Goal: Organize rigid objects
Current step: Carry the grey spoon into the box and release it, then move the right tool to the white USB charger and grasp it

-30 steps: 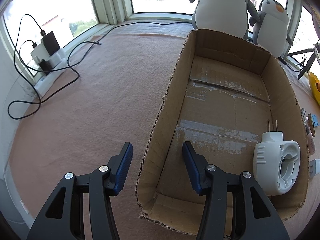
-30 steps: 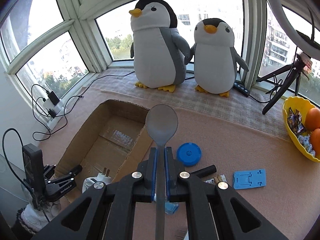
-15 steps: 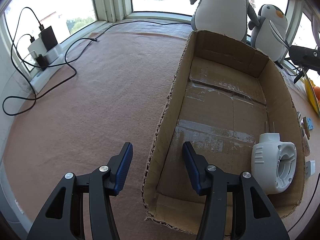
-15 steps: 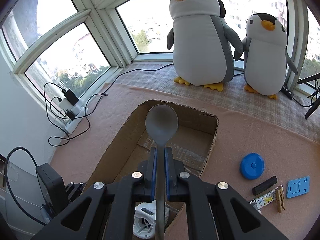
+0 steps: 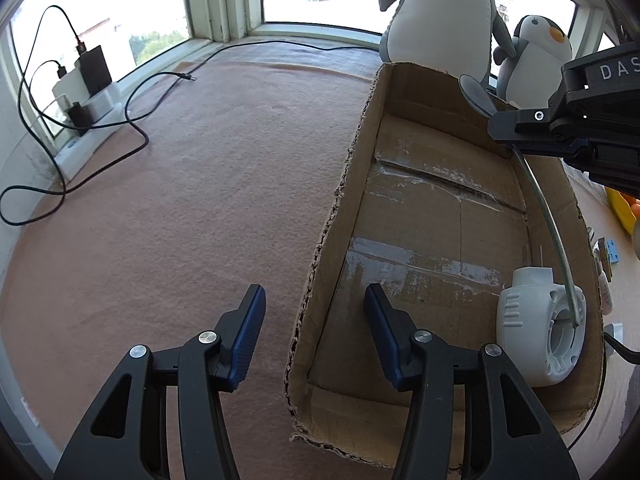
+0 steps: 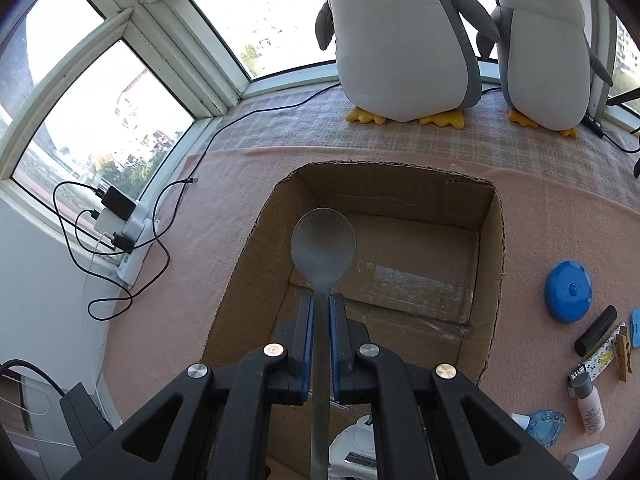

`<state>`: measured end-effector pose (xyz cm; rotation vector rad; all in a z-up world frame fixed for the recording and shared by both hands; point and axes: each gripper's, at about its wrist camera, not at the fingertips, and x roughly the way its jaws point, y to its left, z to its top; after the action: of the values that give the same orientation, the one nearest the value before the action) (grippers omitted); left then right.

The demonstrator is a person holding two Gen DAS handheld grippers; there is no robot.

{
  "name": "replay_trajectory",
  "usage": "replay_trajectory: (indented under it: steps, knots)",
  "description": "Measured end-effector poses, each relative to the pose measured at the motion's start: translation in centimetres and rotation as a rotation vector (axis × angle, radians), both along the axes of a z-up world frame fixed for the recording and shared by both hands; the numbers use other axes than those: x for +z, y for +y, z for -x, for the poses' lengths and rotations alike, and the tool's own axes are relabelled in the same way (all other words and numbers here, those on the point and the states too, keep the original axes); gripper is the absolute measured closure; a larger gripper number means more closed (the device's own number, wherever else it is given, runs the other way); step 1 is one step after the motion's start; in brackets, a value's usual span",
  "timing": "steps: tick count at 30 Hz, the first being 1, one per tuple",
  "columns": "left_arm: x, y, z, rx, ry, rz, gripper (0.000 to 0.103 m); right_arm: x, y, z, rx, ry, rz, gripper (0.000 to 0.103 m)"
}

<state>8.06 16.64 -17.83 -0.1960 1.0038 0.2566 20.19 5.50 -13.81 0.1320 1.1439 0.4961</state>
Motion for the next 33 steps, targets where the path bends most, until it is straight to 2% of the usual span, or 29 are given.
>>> replay_trajectory:
  steps: [7,12,14,15,16,18,25,33]
  knots:
    - [0.0,0.0,0.0,0.0,0.0,0.0,0.052,-1.4,0.1,-0.6,-0.086,0.087,-0.019,0.096]
    - [0.0,0.0,0.0,0.001,0.001,0.0,0.052,-1.9,0.5,-0.8,-0.081,0.104,0.014,0.095]
    - [0.0,0.0,0.0,0.0,0.0,-0.002,0.052,-1.9,0.6,-0.7,-0.075,0.108,0.03,0.079]
    - [0.0,-0.1,0.0,0.0,0.001,-0.002,0.052,-1.8,0.5,-0.6,-0.079,0.103,0.031,0.075]
    - [0.0,-0.1,0.0,0.0,0.0,-0.002,0.052,-1.7,0.5,-0.6,-0.081,0.095,0.032,0.071]
    - [0.0,-0.1,0.0,0.001,0.0,-0.001,0.052,-1.4,0.3,-0.5,-0.075,0.082,0.039,0.071]
    - [0.1,0.0,0.0,0.003,0.001,0.007,0.052,0.6,-1.8,0.3,-0.079,0.059,0.029,0.071]
    - [0.1,0.0,-0.4,-0.015,0.011,0.002,0.052,5.7,-7.6,3.1,-0.141,-0.015,0.013,0.071]
